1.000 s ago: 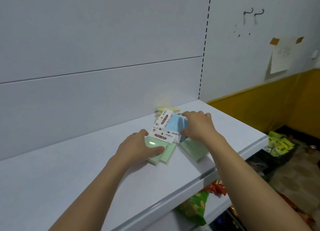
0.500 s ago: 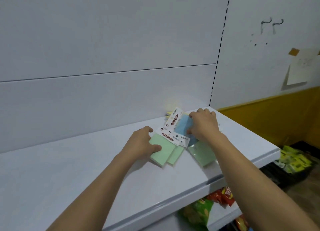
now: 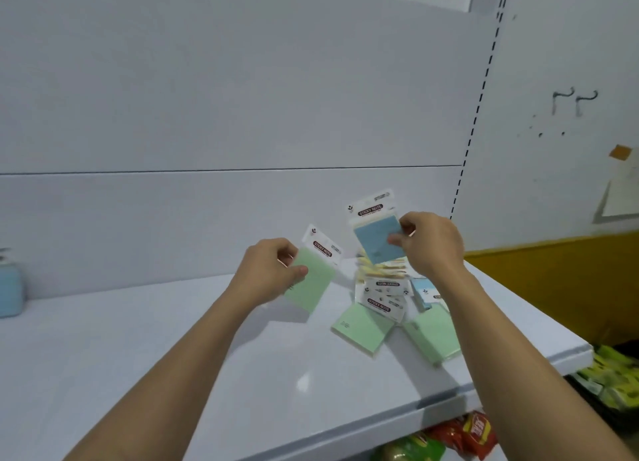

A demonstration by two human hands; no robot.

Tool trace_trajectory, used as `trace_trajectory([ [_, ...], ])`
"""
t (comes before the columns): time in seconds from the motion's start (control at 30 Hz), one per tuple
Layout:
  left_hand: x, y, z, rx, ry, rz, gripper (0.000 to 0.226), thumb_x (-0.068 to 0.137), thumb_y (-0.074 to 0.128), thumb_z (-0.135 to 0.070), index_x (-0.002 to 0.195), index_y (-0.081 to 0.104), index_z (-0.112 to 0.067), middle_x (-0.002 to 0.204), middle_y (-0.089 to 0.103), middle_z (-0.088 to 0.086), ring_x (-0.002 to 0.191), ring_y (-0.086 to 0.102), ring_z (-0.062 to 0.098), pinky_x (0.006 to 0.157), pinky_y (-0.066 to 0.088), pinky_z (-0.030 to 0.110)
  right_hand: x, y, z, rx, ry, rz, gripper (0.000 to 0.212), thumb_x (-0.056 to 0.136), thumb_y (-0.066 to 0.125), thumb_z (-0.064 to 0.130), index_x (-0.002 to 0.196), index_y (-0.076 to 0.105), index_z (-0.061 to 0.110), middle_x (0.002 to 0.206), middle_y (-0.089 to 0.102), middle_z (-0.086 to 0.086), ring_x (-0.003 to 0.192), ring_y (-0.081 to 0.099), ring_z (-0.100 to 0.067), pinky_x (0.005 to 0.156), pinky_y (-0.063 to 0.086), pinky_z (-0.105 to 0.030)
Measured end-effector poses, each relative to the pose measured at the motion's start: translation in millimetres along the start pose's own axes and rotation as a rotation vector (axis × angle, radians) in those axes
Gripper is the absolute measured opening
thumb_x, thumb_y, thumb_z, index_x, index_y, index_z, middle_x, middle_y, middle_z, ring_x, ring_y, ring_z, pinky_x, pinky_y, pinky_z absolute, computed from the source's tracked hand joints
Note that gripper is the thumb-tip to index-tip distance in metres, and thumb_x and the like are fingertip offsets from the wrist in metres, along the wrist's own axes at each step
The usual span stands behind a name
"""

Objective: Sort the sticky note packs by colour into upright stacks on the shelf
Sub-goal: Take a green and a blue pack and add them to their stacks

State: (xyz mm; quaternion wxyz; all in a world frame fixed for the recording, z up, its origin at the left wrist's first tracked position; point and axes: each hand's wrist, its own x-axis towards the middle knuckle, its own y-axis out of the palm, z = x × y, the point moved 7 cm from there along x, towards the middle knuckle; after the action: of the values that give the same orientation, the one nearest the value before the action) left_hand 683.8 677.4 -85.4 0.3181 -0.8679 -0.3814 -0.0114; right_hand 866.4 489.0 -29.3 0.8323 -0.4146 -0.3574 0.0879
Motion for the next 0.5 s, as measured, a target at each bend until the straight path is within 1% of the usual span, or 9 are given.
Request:
trace_trajectory([
  [0.07,-2.5,-24.9,5.8,-0.044,-0.016,-0.068,0.014,0.073,0.077,-0.011,0.078,0.065,-0.015,0.071,0.062,0.0,0.06,0.063,0.02,0.054,0.053,0.027,0.8,2.9,15.2,0.103,-0.003,-0.008,0.018,0.081,0.072,0.03,0.093,0.07,0.017,0.088,0.068,-0.002,0.078,0.056,-0.023,0.065,0.041,-0.03],
  [0.13,-6.7,-50.4,13.8,-0.058,-0.029,-0.137,0.016,0.072,0.078,-0.011,0.079,0.065,-0.016,0.071,0.063,-0.001,0.063,0.064,0.02,0.056,0.051,0.026,0.7,13.0,33.0,0.192,-0.017,0.028,0.018,0.079,0.074,0.029,0.092,0.072,0.016,0.087,0.069,-0.001,0.078,0.057,-0.021,0.067,0.042,-0.029],
  [0.23,-16.5,-87.0,27.9,-0.085,-0.059,-0.239,0.02,0.072,0.079,-0.01,0.075,0.063,-0.021,0.074,0.065,0.0,0.067,0.066,0.022,0.057,0.048,0.024,-2.5,33.3,62.5,0.353,-0.031,0.116,0.017,0.076,0.077,0.027,0.086,0.072,0.014,0.081,0.069,-0.001,0.078,0.061,-0.023,0.07,0.048,-0.031],
  [0.33,-30.3,-120.7,45.9,-0.11,-0.099,-0.332,0.018,0.072,0.079,-0.01,0.078,0.065,-0.019,0.08,0.067,0.005,0.07,0.067,0.025,0.059,0.047,0.025,-8.4,53.3,93.0,0.456,-0.058,0.181,0.015,0.074,0.078,0.024,0.082,0.073,0.013,0.078,0.07,-0.002,0.077,0.062,-0.023,0.067,0.047,-0.03],
  [0.43,-50.9,-152.9,65.9,-0.113,-0.141,-0.415,0.019,0.072,0.079,-0.009,0.076,0.064,-0.021,0.082,0.068,0.006,0.073,0.068,0.026,0.061,0.048,0.027,-16.1,73.4,124.8,0.549,-0.088,0.248,0.009,0.074,0.078,0.021,0.079,0.073,0.016,0.076,0.07,-0.001,0.073,0.06,-0.022,0.06,0.043,-0.027],
  [0.5,-66.4,-174.1,79.3,-0.101,-0.173,-0.468,0.02,0.071,0.079,-0.009,0.076,0.064,-0.022,0.085,0.069,0.008,0.076,0.069,0.028,0.065,0.053,0.03,-22.5,88.3,147.1,0.6,-0.104,0.304,0.008,0.074,0.078,0.02,0.08,0.073,0.018,0.076,0.07,0.0,0.069,0.06,-0.021,0.063,0.045,-0.028],
])
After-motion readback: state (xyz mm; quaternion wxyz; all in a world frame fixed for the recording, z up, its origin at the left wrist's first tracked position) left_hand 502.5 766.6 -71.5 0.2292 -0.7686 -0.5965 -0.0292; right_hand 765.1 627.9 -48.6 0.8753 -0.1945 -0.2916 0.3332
